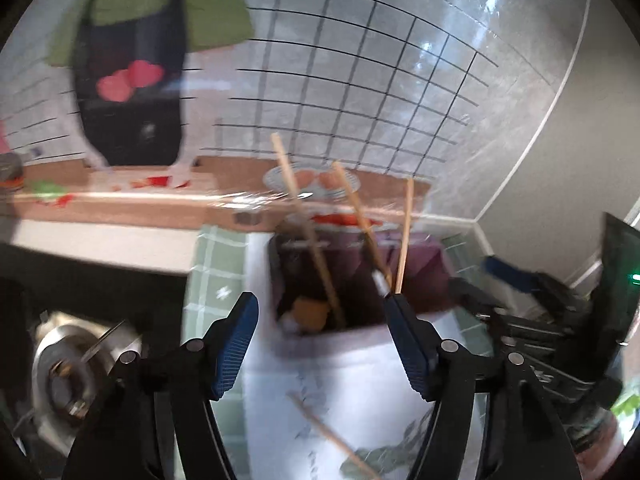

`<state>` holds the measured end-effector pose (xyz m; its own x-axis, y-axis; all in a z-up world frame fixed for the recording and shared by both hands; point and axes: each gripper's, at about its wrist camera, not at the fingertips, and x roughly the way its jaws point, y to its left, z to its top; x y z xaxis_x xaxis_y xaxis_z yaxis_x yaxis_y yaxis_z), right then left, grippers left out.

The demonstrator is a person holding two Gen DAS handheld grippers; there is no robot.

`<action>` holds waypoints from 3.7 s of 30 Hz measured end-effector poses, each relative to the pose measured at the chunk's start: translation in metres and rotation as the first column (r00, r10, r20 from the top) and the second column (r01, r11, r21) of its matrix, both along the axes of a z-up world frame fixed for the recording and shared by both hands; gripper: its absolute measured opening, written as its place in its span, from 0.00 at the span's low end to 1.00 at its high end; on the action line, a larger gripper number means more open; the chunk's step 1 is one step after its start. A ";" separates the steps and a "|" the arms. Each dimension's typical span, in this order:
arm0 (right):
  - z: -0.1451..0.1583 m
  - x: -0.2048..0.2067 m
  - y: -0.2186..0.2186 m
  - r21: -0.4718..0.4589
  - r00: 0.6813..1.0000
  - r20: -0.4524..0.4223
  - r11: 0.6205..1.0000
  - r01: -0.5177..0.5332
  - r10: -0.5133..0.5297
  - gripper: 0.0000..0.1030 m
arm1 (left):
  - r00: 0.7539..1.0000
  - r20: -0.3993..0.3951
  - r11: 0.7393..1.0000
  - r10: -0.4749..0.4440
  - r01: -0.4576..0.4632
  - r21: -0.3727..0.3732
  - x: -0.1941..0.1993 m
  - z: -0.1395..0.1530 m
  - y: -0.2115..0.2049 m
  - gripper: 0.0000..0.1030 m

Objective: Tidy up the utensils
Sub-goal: 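Lower both chopsticks into the purple holder and open both tools, then grasp the grey spoon with the right tool while the left tool reaches the last chopstick, then lift the grey spoon with the right tool while the left tool grasps and lifts the chopstick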

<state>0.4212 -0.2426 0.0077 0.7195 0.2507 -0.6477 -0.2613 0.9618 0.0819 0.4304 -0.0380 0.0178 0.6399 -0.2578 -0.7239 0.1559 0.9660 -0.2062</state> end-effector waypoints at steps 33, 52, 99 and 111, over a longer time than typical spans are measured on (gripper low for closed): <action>-0.110 -0.139 0.019 -0.056 0.942 -0.335 0.998 0.016 -0.034 0.29 | 0.946 -0.322 0.997 -0.036 0.013 -0.074 -0.114 -0.100 -0.005 0.64; -0.103 -0.130 -0.058 -0.098 0.951 -0.296 0.993 0.059 -0.085 0.10 | 0.817 -0.559 0.980 0.139 -0.195 -0.042 -0.032 -0.141 -0.017 0.57; 0.098 -0.136 -0.011 -0.045 0.995 0.102 0.999 -0.011 0.016 0.10 | 0.995 -0.079 0.998 -0.059 0.056 -0.040 -0.100 0.040 0.009 0.16; 0.036 -0.131 -0.037 -0.019 0.999 -0.034 1.000 0.017 -0.018 0.10 | 0.851 -0.522 0.998 0.066 -0.064 0.021 -0.032 -0.115 -0.014 0.28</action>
<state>0.2904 -0.2795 0.0432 0.7009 0.2257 -0.6766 -0.2416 0.9677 0.0725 0.3985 -0.0525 -0.0967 0.1829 -0.2261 -0.9568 -0.0366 0.9709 -0.2365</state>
